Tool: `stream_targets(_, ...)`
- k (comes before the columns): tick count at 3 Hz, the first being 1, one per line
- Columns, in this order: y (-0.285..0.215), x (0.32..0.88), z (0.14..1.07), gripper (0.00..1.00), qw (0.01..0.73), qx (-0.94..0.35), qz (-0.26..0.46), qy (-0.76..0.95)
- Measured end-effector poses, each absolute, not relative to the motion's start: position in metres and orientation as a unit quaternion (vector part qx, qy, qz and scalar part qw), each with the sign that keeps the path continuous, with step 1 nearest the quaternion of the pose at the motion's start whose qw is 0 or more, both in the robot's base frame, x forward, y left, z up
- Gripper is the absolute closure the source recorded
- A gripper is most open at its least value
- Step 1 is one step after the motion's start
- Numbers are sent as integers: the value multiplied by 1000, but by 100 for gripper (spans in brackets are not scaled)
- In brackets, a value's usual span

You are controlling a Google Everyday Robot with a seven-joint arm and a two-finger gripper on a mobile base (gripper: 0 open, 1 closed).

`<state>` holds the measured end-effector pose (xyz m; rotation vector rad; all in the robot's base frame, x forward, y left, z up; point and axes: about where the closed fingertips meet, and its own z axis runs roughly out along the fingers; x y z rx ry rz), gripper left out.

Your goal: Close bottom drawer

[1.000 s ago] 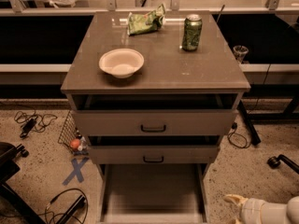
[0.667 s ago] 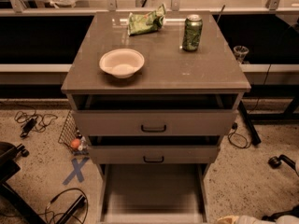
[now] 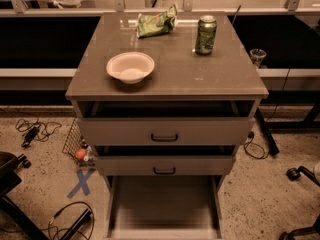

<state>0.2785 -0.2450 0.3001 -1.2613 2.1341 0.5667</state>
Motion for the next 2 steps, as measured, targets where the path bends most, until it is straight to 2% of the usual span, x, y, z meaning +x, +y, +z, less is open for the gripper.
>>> stream_targets(2,-236,281,283,100,296,-470,227,800)
